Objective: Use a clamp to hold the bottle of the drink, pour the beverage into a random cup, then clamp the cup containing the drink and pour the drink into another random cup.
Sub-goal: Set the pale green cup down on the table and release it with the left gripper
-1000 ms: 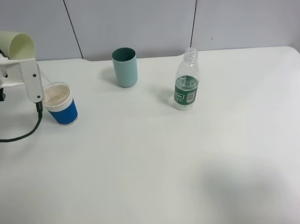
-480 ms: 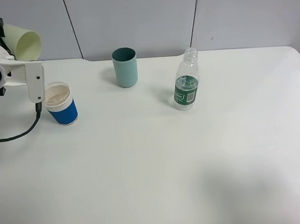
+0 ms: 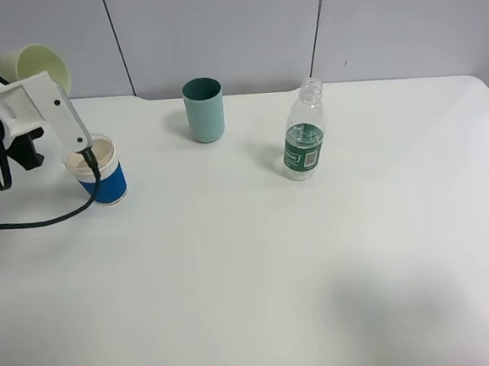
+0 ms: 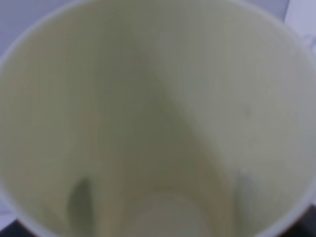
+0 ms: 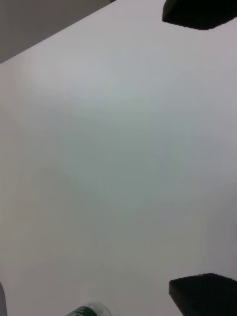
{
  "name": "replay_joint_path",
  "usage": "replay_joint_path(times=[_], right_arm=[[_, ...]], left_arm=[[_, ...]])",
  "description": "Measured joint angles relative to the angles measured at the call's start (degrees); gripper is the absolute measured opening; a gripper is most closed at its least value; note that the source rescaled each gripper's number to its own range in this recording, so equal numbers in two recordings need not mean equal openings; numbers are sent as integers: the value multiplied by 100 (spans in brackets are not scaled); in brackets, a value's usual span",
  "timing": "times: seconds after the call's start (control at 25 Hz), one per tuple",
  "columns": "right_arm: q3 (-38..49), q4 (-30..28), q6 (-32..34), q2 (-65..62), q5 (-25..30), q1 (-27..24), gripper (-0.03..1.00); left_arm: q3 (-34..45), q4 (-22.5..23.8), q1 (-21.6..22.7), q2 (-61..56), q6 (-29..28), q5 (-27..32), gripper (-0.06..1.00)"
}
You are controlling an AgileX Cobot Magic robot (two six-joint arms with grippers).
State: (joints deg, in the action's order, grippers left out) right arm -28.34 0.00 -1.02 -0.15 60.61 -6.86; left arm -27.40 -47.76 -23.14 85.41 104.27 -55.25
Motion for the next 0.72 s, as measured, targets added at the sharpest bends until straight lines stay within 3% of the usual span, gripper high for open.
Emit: replay_joint_path(times=[0.24,0.36,0.56,0.72], right_arm=[[0,0,0,0,0,0,100],[0,0,0,0,0,0,100],[0,0,0,0,0,0,100],[0,0,0,0,0,0,100]], left_arm=[[5,-67,-25,-635,-1949,1086,2],[5,117,-25,-964,-2957,1534,2],[178,1152,-25,-1447,-4815,2114,2],[409,2389,-25,-1714,-6341,2236,2]])
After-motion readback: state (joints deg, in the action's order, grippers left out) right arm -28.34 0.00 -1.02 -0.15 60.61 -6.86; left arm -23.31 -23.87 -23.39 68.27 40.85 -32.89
